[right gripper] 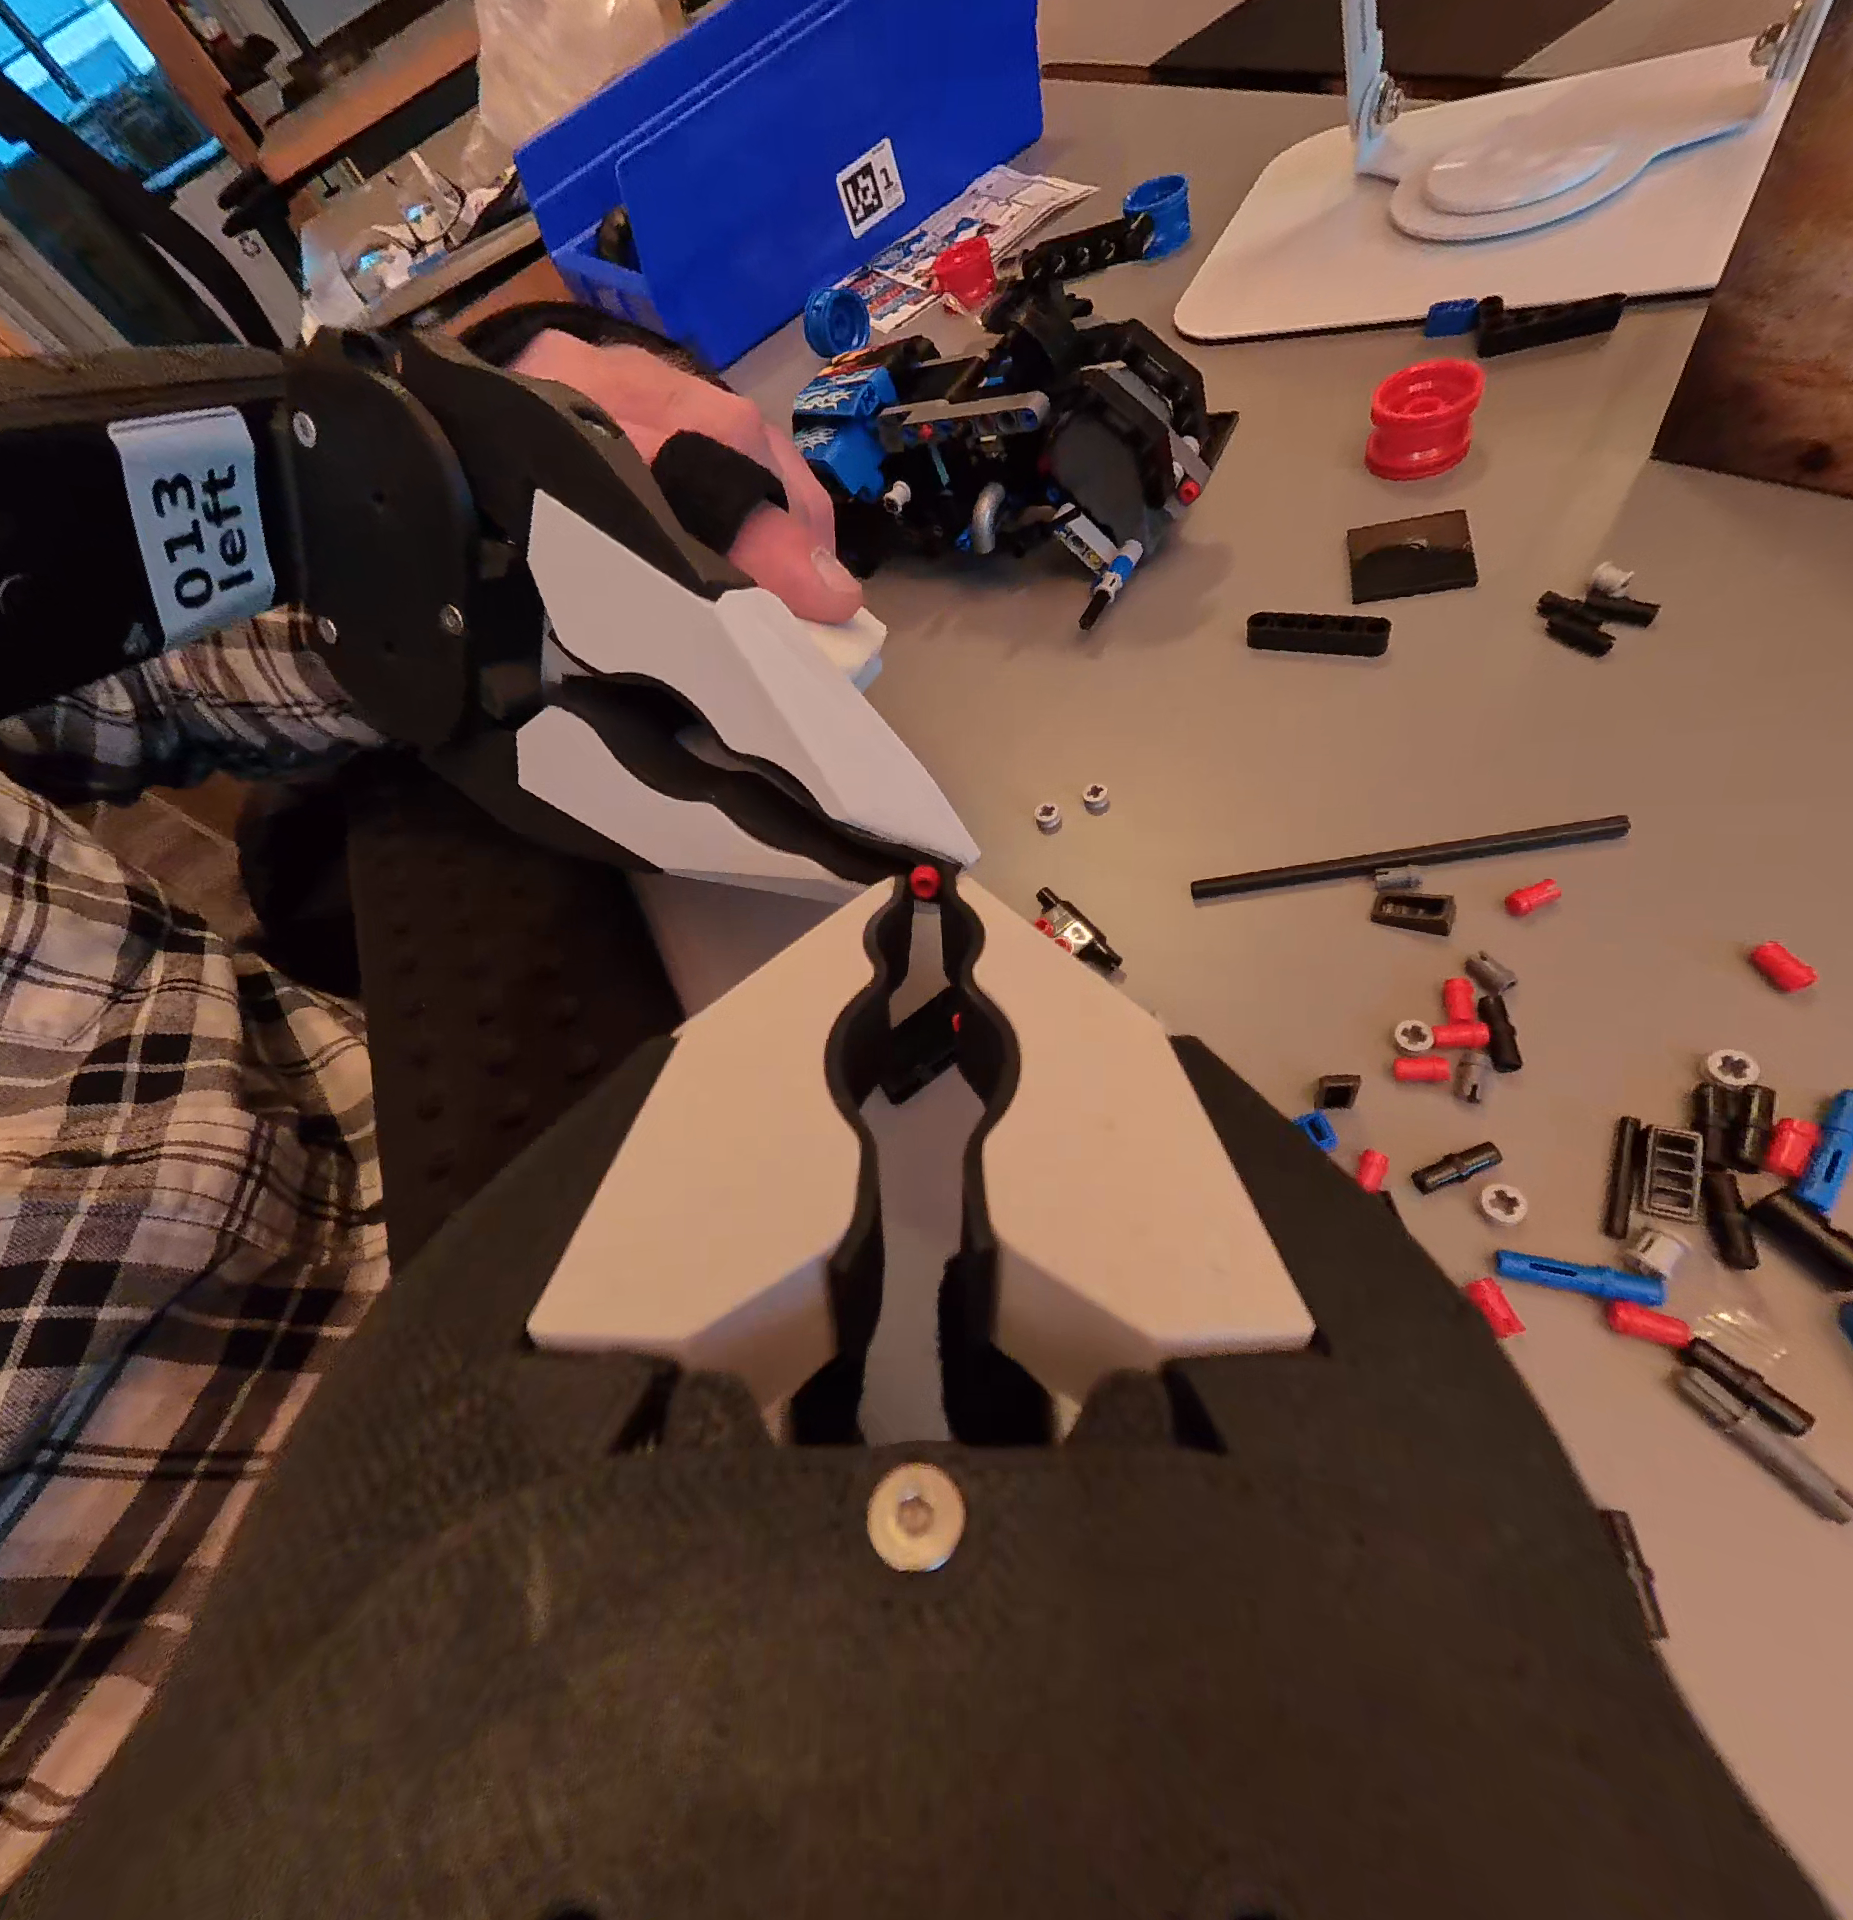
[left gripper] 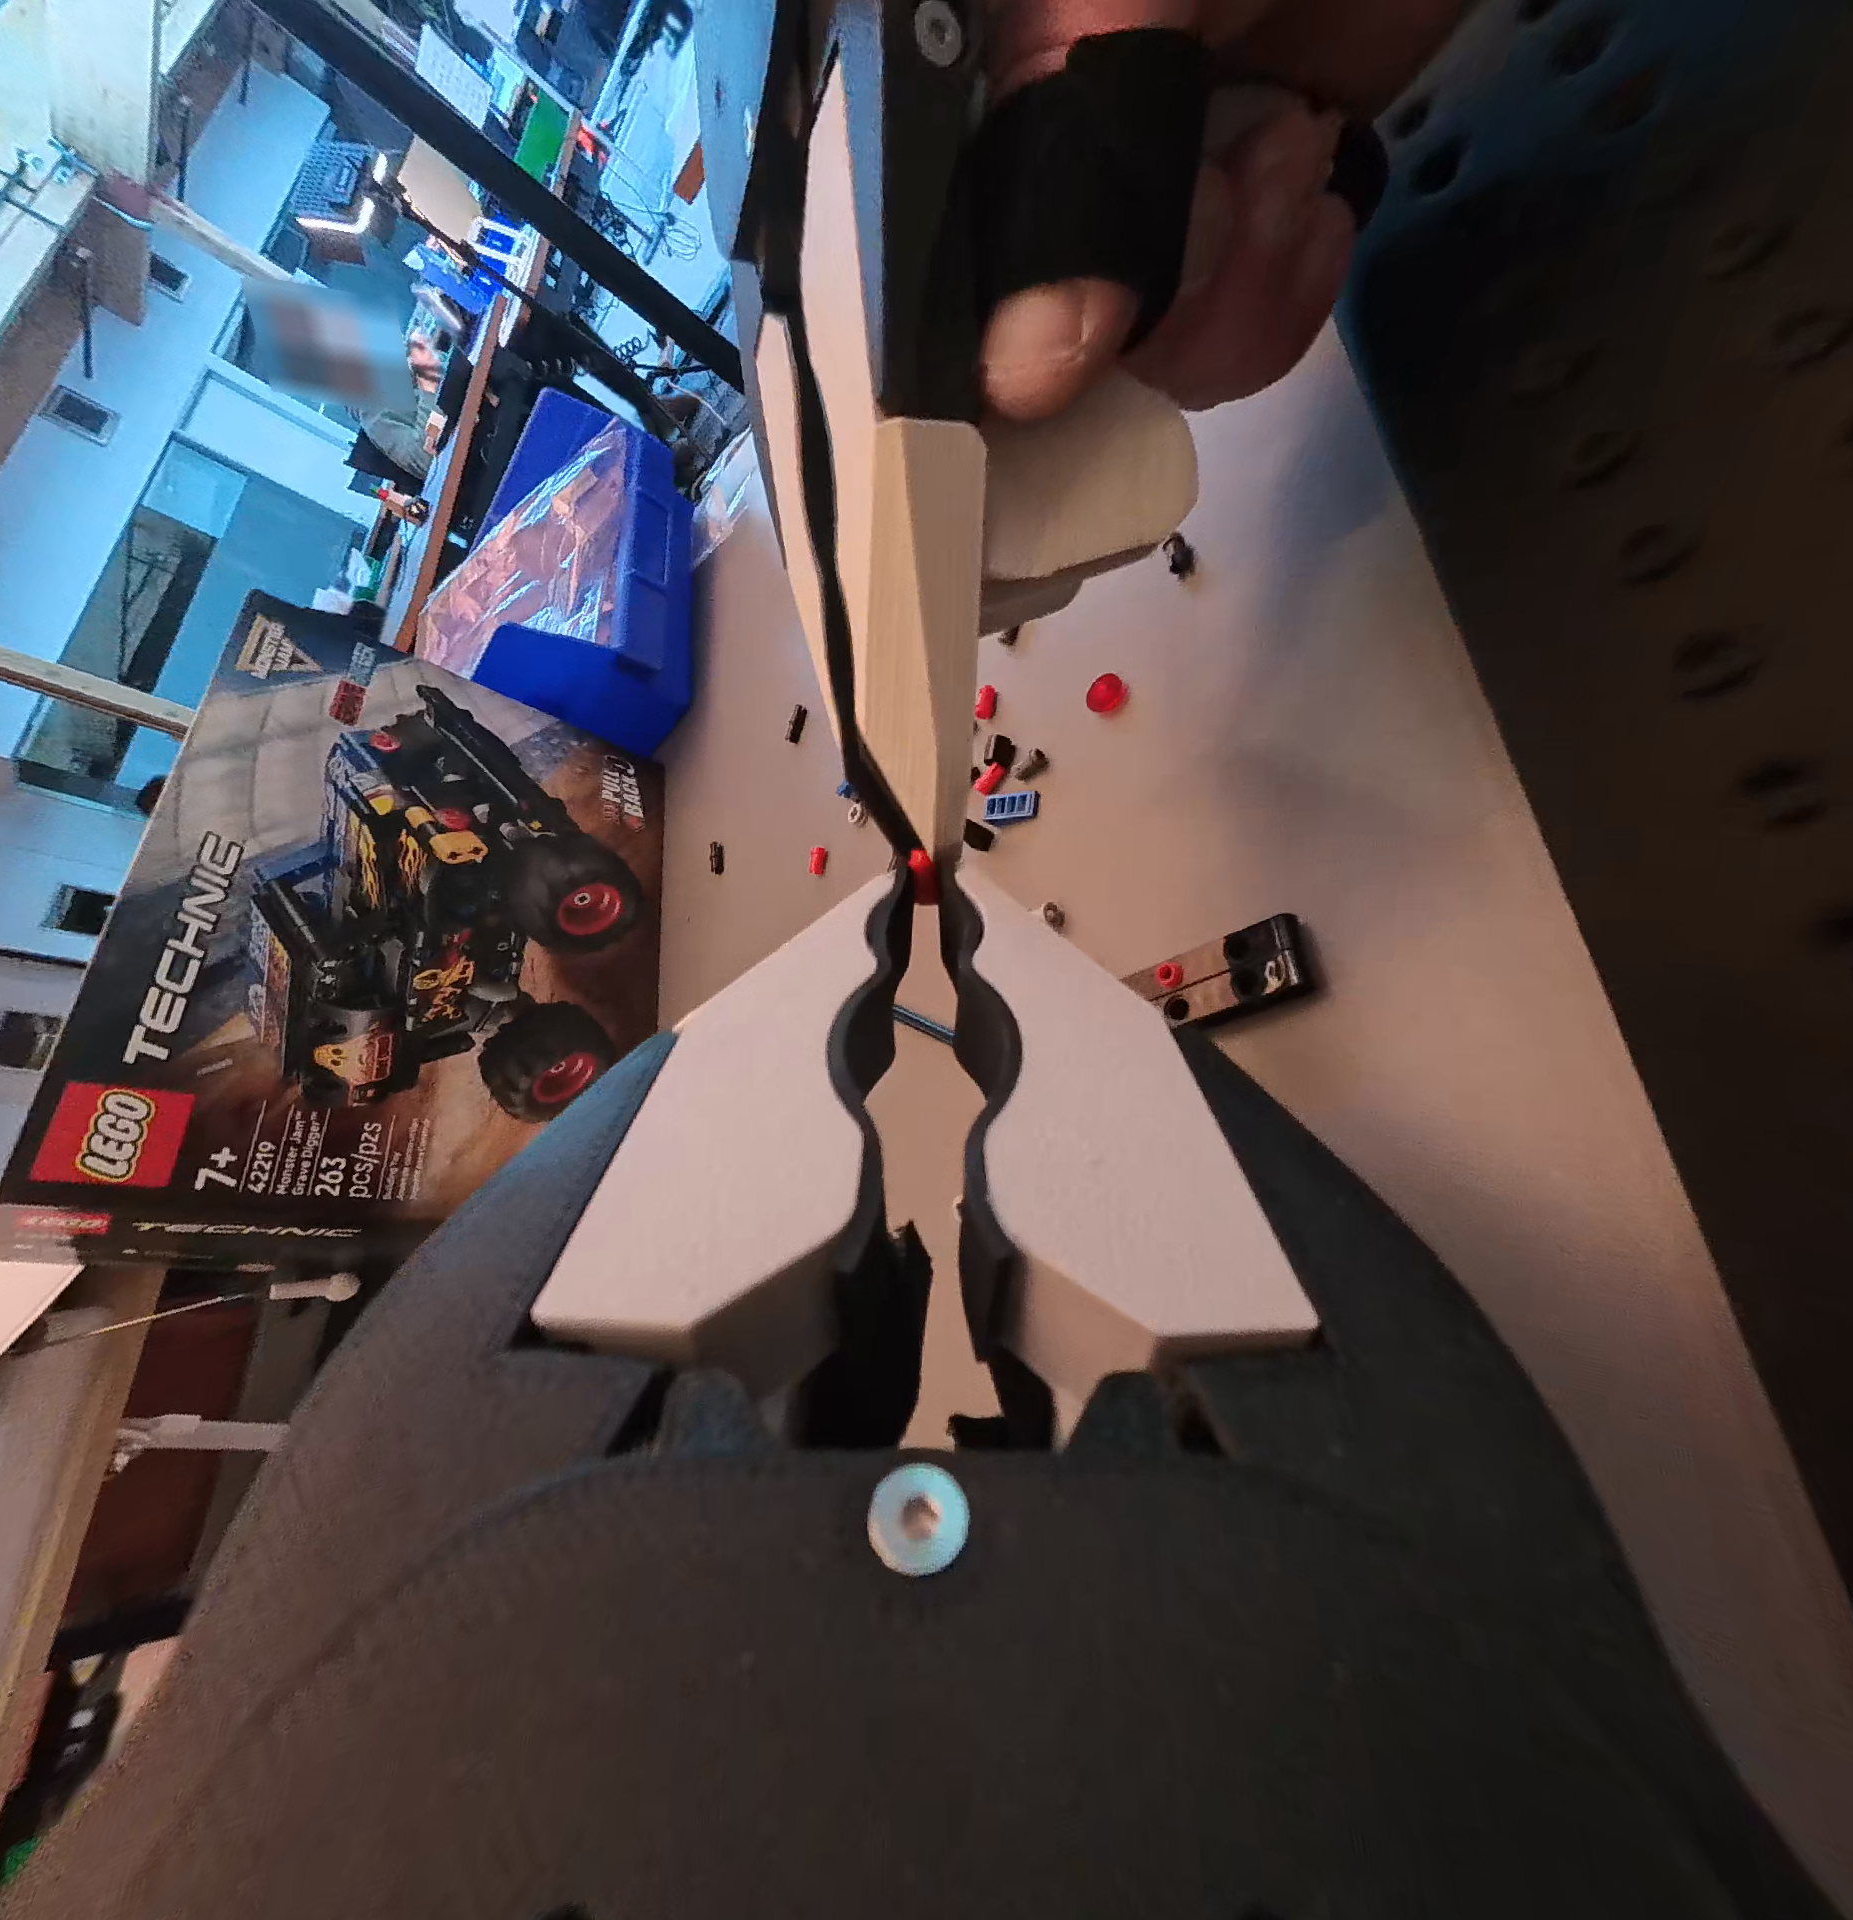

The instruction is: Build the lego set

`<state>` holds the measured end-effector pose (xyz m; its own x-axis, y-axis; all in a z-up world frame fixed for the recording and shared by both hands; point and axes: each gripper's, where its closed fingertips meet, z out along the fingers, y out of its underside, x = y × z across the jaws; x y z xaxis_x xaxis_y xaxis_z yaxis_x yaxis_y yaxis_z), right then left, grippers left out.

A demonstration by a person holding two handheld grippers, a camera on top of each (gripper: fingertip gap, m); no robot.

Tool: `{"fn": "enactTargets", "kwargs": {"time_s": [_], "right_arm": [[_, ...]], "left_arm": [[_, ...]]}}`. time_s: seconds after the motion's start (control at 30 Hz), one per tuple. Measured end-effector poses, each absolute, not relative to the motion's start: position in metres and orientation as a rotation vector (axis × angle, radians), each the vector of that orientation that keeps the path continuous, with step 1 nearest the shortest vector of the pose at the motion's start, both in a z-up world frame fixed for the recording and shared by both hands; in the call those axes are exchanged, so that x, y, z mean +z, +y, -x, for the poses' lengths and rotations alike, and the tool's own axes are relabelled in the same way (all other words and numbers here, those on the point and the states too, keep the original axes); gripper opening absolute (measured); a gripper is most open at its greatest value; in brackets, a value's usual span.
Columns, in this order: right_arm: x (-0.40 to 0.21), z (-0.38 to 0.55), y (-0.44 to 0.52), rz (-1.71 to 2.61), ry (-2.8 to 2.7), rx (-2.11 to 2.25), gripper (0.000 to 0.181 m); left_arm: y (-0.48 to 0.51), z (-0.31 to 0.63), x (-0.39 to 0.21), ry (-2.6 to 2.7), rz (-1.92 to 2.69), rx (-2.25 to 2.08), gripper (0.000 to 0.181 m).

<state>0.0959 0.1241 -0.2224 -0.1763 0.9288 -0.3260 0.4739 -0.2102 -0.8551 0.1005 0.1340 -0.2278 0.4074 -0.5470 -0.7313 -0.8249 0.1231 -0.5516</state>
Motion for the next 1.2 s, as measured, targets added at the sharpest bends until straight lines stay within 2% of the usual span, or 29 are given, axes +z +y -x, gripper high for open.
{"fn": "enactTargets", "kwargs": {"time_s": [0.67, 0.73, 0.87, 1.03, 1.2], "right_arm": [[-0.221, -0.092, 0.127, 1.749, -1.448, 1.468, 0.002], [-0.224, -0.093, 0.126, 1.742, -1.475, 1.43, 0.002], [-0.231, -0.094, 0.126, 1.718, -1.561, 1.309, 0.002], [-0.248, -0.1, 0.125, 1.701, -1.699, 1.126, 0.002], [-0.259, -0.106, 0.122, 1.658, -1.819, 0.983, 0.002]], "left_arm": [[0.137, -0.096, -0.226, 1.32, 1.499, 0.537, 0.002], [0.136, -0.097, -0.229, 1.311, 1.53, 0.471, 0.003], [0.13, -0.098, -0.245, 1.265, 1.739, 0.12, 0.018], [0.121, -0.086, -0.274, 1.23, 1.98, -0.178, 0.027], [0.119, -0.084, -0.291, 1.214, 2.07, -0.255, 0.024]]}}
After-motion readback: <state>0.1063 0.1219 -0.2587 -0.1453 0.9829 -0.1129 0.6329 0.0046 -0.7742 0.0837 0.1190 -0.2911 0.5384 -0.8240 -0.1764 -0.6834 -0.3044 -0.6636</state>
